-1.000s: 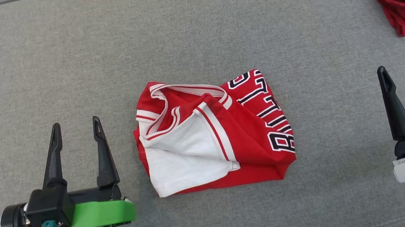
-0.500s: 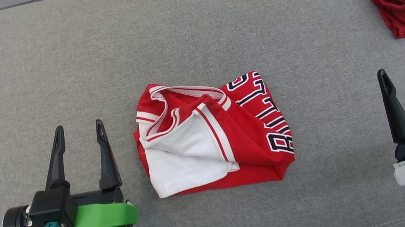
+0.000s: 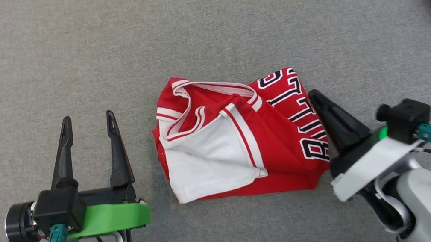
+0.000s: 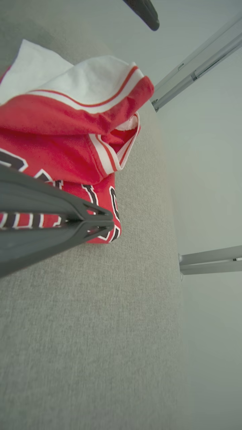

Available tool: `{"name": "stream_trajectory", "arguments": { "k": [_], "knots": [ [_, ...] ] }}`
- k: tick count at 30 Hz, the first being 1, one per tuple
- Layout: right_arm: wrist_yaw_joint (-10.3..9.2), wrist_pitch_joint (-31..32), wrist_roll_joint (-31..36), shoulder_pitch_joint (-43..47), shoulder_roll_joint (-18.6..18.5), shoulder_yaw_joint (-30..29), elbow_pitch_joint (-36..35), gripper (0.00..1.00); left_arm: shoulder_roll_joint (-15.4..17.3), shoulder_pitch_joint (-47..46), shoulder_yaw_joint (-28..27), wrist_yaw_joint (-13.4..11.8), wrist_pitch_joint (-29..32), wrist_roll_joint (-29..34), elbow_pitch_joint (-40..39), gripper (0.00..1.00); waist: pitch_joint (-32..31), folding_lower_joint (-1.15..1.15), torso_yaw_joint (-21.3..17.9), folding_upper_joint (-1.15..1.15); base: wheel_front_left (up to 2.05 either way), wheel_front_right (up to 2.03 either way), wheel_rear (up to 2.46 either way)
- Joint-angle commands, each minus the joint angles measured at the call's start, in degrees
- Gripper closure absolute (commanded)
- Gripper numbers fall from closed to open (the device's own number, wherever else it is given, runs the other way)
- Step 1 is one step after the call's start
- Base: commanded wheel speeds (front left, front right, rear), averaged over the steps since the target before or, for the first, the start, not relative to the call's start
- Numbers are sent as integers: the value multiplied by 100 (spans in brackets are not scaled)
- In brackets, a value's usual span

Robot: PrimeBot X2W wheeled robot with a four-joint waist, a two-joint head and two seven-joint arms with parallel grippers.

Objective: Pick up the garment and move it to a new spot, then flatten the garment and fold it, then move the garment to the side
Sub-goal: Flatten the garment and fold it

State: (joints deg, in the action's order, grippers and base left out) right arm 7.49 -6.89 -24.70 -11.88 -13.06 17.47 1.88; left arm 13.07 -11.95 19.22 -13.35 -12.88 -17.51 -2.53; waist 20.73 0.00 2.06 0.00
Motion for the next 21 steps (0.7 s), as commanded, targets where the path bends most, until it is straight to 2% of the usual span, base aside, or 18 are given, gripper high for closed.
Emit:
{"name": "stream_trajectory", "arguments": {
  "k": [1,9,14,21],
  "knots": [
    [0,-32,-55,-256,33,234,189,100,-25,-109,4,9,-41,27,24,0,99,0,104,0,0,0,0],
    [0,152,-322,-1206,209,1271,1218,100,-80,-195,44,19,-103,22,119,0,121,0,184,0,0,0,0],
    [0,260,-530,-1377,147,1814,1307,100,-90,-219,40,39,-133,-2,163,0,133,0,185,0,0,0,0],
    [0,486,-824,-1246,25,2530,1059,100,-120,-222,45,49,-177,-21,201,0,135,0,157,0,0,0,0]
  ]
}}
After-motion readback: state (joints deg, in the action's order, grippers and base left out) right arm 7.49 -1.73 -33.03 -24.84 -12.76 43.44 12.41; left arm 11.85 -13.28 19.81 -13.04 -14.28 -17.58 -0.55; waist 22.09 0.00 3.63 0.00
